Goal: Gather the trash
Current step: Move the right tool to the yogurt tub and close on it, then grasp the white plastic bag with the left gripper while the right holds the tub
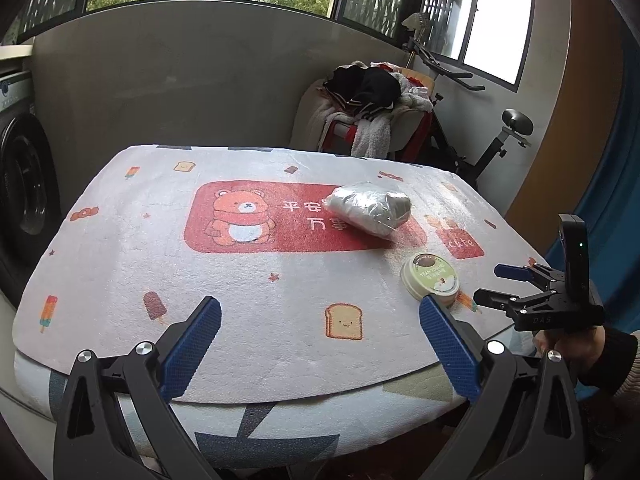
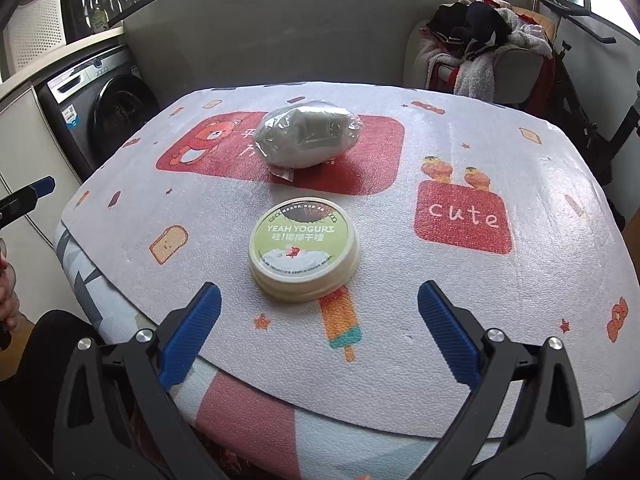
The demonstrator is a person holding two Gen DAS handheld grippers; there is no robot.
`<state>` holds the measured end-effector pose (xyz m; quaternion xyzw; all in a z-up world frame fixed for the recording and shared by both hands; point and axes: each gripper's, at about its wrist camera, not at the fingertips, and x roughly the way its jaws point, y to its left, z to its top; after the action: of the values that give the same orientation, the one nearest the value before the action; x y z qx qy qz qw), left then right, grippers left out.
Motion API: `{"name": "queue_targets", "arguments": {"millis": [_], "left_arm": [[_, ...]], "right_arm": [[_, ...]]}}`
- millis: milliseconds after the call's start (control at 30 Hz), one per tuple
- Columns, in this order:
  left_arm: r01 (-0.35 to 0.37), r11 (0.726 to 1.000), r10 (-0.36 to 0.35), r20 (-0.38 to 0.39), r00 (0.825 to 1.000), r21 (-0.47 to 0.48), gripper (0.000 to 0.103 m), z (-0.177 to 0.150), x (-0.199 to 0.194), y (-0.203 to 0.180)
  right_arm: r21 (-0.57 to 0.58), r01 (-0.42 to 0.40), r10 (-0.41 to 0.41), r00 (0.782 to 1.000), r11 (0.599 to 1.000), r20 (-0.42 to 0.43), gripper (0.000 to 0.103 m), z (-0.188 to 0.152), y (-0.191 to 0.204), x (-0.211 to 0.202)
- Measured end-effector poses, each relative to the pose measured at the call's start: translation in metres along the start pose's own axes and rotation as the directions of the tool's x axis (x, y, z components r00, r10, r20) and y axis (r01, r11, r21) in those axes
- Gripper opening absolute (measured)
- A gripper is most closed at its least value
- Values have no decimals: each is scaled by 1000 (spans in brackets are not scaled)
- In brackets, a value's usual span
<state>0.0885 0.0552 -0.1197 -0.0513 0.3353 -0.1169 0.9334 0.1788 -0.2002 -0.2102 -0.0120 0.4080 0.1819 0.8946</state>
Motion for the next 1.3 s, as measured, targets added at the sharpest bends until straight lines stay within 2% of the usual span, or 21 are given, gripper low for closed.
{"name": "queue_targets", "arguments": {"millis": [233, 633, 667, 733, 900, 1000, 1167, 1300], "left_arm": [[8, 999, -9, -26, 1000, -41, 97, -3, 15, 12], [29, 995, -35, -64, 997, -94, 97, -10, 33, 16], [30, 995, -36, -65, 997, -94, 97, -9, 35, 16], [32, 995, -38, -65, 997, -90, 97, -9, 36, 14], [48, 994, -55, -72, 996, -96, 97, -6, 42, 11], [70, 990, -80, -77, 994, -122, 97, -1, 49, 10], [135, 971, -155, -93, 984, -196, 97, 15, 74, 5], [203, 924, -248, -104, 963, -324, 97, 38, 108, 1]], "right_arm": [[14, -2, 3, 999, 1000, -33, 97, 14, 1, 29], [-21, 30, -32, 992, 999, -121, 96, 33, 24, 70], [-14, 29, -31, 992, 999, -121, 96, 33, 24, 72], [-9, 21, -22, 992, 1000, -127, 86, 34, 23, 75], [-63, 11, -18, 995, 998, -102, 85, 31, 30, 69], [-52, -5, 0, 997, 999, -79, 85, 31, 28, 58], [-46, -6, 4, 999, 999, -46, 85, 37, 18, 38], [-28, 14, -15, 1000, 1000, -15, 85, 41, 1, 25]]}}
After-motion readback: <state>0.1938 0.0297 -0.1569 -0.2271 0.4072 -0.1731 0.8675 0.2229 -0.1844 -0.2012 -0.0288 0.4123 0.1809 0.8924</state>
